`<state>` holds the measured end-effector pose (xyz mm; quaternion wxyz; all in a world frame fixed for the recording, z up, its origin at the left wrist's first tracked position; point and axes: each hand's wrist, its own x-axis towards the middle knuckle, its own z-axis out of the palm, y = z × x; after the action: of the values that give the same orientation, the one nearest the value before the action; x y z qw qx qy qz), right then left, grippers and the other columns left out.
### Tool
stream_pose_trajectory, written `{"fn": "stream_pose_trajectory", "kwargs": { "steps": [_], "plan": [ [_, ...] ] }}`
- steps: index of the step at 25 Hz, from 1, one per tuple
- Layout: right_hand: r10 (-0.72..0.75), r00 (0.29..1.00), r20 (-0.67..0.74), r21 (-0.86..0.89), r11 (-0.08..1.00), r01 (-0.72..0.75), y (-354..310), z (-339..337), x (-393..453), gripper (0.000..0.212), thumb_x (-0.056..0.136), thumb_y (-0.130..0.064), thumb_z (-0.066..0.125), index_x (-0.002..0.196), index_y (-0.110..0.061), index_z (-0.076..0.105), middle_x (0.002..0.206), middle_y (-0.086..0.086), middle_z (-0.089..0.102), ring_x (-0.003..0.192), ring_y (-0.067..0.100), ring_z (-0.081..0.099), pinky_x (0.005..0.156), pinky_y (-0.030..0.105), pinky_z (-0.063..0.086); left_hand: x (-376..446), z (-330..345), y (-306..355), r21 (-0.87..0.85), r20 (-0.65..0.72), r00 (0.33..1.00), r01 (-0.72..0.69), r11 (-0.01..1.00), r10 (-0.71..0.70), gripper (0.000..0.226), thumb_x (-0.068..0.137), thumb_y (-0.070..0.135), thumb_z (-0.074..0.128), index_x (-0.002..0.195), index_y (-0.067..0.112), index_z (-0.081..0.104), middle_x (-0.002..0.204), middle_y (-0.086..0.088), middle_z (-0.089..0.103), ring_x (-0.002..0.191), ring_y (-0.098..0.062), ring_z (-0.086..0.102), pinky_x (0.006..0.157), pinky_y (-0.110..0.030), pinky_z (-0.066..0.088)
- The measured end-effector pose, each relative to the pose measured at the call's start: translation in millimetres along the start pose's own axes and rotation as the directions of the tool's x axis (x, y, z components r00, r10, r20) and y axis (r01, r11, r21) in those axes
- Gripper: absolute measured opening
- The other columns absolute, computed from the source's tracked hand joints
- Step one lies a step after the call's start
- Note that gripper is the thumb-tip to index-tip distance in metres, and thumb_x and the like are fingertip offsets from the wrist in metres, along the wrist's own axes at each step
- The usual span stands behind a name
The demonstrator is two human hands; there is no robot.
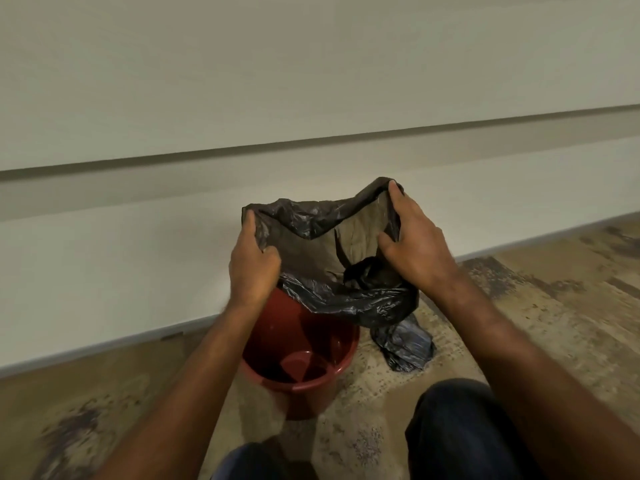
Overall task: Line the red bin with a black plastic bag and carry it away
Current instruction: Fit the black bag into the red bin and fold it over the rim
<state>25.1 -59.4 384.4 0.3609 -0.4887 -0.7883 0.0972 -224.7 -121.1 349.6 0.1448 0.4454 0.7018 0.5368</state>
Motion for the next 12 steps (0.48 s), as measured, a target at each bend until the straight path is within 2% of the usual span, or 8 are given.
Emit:
{"fn": "stream_pose_trajectory", "kwargs": {
  "steps": [3, 6, 8, 9, 10, 12],
  "plan": [
    [-0.027, 0.999, -0.03, 0.091, 0.995, 0.03, -17, 8, 2, 0.082, 0.098, -0.025, 0.062, 0.164, -0.032, 0.014, 0.166, -0.002, 0.032, 0.138, 0.02, 0.049, 0.11, 0.032, 0.041, -4, -19, 6, -0.045, -0.094, 0.995, -0.037, 0.998, 0.033, 0.082, 0.084, 0.009, 0.047, 0.161, 0.03, 0.029, 0.152, 0.002, 0.055, 0.129, -0.017, 0.059, 0.109, -0.033, 0.048],
    [-0.04, 0.996, -0.084, 0.218, 0.974, 0.058, -38, 17, 4, 0.076, 0.1, -0.02, 0.058, 0.163, -0.031, 0.019, 0.165, -0.003, 0.035, 0.131, 0.012, 0.051, 0.109, 0.019, 0.039, -1, -45, 9, -0.096, -0.178, 0.983, -0.069, 0.993, 0.051, 0.078, 0.083, 0.011, 0.045, 0.158, 0.03, 0.036, 0.143, 0.004, 0.062, 0.116, -0.009, 0.063, 0.102, -0.027, 0.053],
    [-0.011, 0.995, -0.097, 0.301, 0.953, 0.039, -45, 19, 7, 0.072, 0.099, -0.018, 0.058, 0.162, -0.03, 0.024, 0.164, -0.003, 0.038, 0.139, 0.011, 0.046, 0.115, 0.027, 0.04, 3, -56, 12, -0.113, -0.206, 0.977, -0.074, 0.991, 0.05, 0.075, 0.085, 0.009, 0.044, 0.157, 0.028, 0.039, 0.13, 0.013, 0.066, 0.097, 0.007, 0.064, 0.086, -0.013, 0.055],
    [0.009, 0.996, -0.088, 0.344, 0.939, 0.021, -48, 20, 10, 0.071, 0.099, -0.018, 0.058, 0.162, -0.03, 0.027, 0.162, -0.003, 0.04, 0.141, 0.011, 0.044, 0.117, 0.033, 0.04, 5, -61, 14, -0.102, -0.215, 0.975, -0.071, 0.992, 0.048, 0.074, 0.085, 0.007, 0.043, 0.157, 0.028, 0.041, 0.116, 0.02, 0.066, 0.084, 0.011, 0.064, 0.073, -0.009, 0.054],
    [0.031, 0.997, -0.073, 0.383, 0.924, -0.001, -51, 21, 12, 0.069, 0.099, -0.017, 0.058, 0.161, -0.029, 0.03, 0.161, -0.003, 0.042, 0.141, 0.011, 0.045, 0.117, 0.037, 0.042, 6, -66, 15, -0.083, -0.215, 0.976, -0.063, 0.995, 0.043, 0.073, 0.086, 0.007, 0.043, 0.156, 0.029, 0.041, 0.101, 0.026, 0.063, 0.073, 0.01, 0.062, 0.065, -0.009, 0.051],
    [0.068, 0.997, -0.042, 0.428, 0.903, -0.044, -52, 24, 14, 0.067, 0.098, -0.018, 0.058, 0.16, -0.028, 0.034, 0.158, -0.003, 0.046, 0.139, 0.012, 0.049, 0.114, 0.042, 0.046, 9, -72, 13, -0.049, -0.197, 0.98, -0.029, 0.998, 0.019, 0.073, 0.087, 0.007, 0.044, 0.155, 0.031, 0.042, 0.086, 0.029, 0.056, 0.07, 0.008, 0.06, 0.062, -0.01, 0.048]
  ]
}}
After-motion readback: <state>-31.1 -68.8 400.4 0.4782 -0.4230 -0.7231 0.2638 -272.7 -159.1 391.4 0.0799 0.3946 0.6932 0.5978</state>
